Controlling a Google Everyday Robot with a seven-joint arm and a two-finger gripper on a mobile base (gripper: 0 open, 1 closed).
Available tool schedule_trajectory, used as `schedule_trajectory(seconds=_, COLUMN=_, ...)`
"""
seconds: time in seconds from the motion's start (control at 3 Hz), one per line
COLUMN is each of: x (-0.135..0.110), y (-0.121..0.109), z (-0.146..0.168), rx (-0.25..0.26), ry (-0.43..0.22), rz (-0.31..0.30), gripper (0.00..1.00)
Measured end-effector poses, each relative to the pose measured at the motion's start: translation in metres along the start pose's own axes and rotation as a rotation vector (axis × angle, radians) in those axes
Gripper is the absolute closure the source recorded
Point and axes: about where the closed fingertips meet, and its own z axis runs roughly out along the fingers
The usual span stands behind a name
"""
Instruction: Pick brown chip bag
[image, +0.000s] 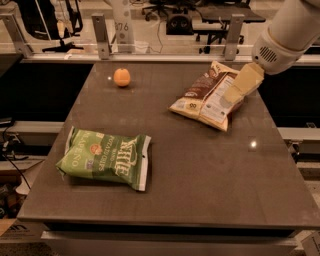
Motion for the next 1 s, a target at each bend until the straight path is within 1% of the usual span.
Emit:
schedule_trajectory(seconds=0.33, x=-0.005, y=-0.004, z=0.028, rx=0.030, ry=0.019, rz=0.098, gripper=0.00)
schedule_trajectory(seconds=0.67, x=-0.009, y=-0.006, z=0.056, rx=0.046, ry=0.043, rz=0.126, gripper=0.00)
schedule_trajectory(seconds=1.0, x=-0.012, y=-0.003, z=0.087, rx=0.045, ry=0.076, rz=0.119, gripper=0.00)
